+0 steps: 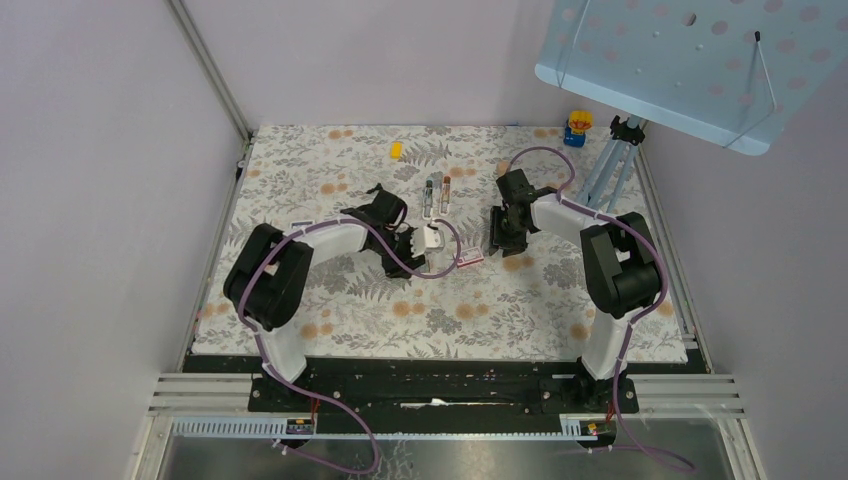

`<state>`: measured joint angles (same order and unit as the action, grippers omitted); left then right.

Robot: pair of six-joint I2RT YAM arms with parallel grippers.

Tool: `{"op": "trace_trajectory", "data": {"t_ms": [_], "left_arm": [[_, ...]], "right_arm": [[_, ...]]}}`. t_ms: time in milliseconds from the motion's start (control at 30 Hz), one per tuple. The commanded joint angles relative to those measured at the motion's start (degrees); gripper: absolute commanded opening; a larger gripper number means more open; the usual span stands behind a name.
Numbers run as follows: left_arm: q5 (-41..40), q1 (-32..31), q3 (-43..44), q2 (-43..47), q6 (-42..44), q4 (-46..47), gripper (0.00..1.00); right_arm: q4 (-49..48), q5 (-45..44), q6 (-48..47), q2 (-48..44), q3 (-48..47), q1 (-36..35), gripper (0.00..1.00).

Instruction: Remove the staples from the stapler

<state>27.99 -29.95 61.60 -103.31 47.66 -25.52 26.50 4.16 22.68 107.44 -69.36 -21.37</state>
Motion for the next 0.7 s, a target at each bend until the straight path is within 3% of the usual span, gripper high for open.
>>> {"op": "trace_trajectory", "data": {"t_ms": [0,667], "left_arm": [[-1.12,-0.46,0.01,-4.21,1.65,-3.44,0.44],[-0.15,-3.61,2.64,-7.08,-2.41,-5.89,0.35]], "right_arm": [[0.61,0.51,-0.87,-1.13,-0.63,0.18,0.45],[2.22,-3.46,0.99,-0.38,-0.49,0.15,0.42]]}}
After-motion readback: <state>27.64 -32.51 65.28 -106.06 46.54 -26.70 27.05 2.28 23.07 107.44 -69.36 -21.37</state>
